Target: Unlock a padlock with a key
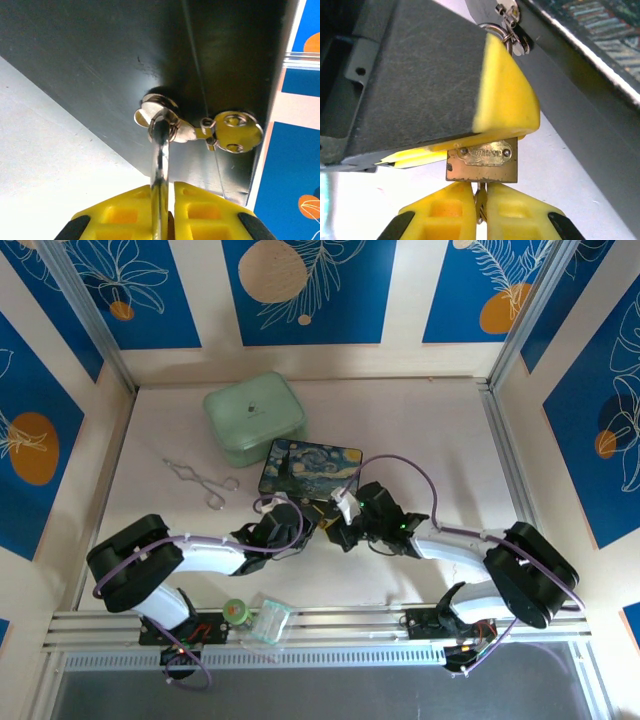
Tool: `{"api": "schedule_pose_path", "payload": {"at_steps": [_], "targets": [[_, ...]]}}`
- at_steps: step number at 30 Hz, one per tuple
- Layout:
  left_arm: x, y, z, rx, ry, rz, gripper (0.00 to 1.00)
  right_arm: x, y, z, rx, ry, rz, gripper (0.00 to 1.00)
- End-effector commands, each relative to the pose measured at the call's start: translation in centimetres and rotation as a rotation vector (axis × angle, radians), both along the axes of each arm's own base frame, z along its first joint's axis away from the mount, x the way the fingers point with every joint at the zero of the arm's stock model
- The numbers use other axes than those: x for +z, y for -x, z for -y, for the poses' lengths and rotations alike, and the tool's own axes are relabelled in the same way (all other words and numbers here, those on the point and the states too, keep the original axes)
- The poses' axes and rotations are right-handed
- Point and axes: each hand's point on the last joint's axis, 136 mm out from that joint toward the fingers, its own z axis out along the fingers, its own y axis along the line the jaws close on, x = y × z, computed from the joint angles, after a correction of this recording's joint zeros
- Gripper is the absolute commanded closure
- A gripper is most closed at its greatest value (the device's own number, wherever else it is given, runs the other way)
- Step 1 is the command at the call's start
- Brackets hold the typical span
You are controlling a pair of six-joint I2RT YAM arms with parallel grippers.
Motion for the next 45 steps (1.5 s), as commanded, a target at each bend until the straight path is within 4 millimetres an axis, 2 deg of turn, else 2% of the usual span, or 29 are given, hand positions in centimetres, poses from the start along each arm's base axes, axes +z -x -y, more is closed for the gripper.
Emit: {"api": "schedule_pose_path", "payload": {"at_steps": [1,5,8,14,17,31,34,41,45], "targets": [[2.4,0.5,1.6,-0.057,0.095,0.044,1.00,0.8,-0.6,-0.2,-0.045,-0.131,-0.126,0.91],[2.0,0.6,1.3,-0.052,0.095,0.042,1.00,0.4,-1.0,0.6,-0.083,-0.178,-0.208,0.91],[1.8,0.7,1.1,-0.053,0.086,0.037,1.00,-0.2,-1.2,1.1,-0.115,-0.152,-0.230,0.90],[1.6,0.8,1.0,-0.050,0.088,0.032,1.00,-1.1,-1.7,2.1,-0.190,-0.102,-0.250,0.77],[1.5,0.9,0.9,-0.048,0.086,0.029,1.00,-1.1,-2.0,2.6,-0.227,-0.092,-0.237,0.75],[0.8,0.9,1.2,-0.048,0.073,0.020,1.00,0.1,-1.8,3.0,-0.263,-0.151,-0.256,0.63],[0.6,1.0,1.2,-0.046,0.068,0.016,1.00,0.3,-1.8,3.2,-0.279,-0.159,-0.260,0.56],[-0.7,1.1,0.8,-0.041,0.028,0.004,1.00,1.0,-2.1,3.4,-0.311,-0.173,-0.271,0.47],[-2.0,1.5,0.2,-0.086,-0.086,0.005,1.00,0.5,-2.8,4.2,-0.393,-0.131,-0.291,0.43]]}}
